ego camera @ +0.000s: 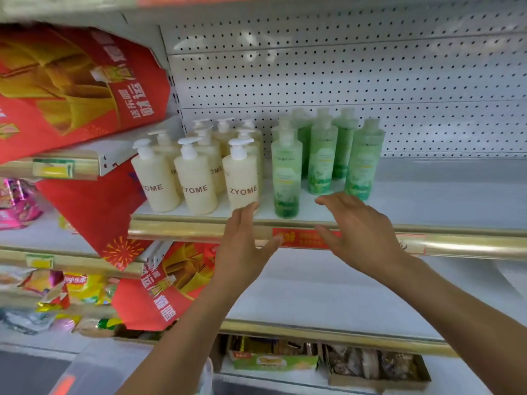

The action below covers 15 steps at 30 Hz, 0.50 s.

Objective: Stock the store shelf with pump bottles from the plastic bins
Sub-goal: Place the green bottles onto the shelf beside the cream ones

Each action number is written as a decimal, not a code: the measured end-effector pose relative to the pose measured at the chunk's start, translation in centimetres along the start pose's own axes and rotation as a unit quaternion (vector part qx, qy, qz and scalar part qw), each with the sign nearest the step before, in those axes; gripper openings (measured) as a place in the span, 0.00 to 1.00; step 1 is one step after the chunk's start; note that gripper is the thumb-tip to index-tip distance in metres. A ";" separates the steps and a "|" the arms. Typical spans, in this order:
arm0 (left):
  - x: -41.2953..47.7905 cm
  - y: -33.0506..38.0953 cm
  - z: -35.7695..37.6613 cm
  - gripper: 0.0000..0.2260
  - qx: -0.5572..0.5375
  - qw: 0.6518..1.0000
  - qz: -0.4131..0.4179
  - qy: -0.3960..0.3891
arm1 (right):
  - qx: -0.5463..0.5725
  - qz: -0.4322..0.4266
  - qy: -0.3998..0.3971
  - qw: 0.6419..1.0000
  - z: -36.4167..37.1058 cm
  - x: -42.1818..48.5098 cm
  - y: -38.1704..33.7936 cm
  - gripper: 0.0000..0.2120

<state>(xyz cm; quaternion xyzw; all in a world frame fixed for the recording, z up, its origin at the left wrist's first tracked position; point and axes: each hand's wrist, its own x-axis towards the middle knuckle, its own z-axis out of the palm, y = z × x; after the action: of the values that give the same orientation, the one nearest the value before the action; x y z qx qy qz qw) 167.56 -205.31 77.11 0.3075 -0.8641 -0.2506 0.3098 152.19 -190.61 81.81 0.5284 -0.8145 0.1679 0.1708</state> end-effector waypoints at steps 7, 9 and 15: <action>-8.6 -11.3 -6.6 0.26 0.028 0.994 -0.073 -0.075 | 0.117 -0.003 -0.093 0.989 4.9 -4.6 -10.0 0.20; -11.7 -15.4 -8.1 0.25 0.037 0.987 -0.104 -0.114 | 0.167 0.005 -0.143 0.976 7.3 -5.8 -13.8 0.19; -19.8 -25.9 -10.8 0.22 0.006 0.937 -0.291 -0.193 | 0.293 0.091 -0.324 0.895 17.5 -9.6 -25.3 0.18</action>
<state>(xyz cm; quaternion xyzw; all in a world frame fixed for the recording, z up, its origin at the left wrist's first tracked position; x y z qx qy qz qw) 197.04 -212.06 60.81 0.4933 -0.7812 -0.3793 0.0490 177.36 -200.62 64.37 0.5028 -0.7832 0.2338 -0.2813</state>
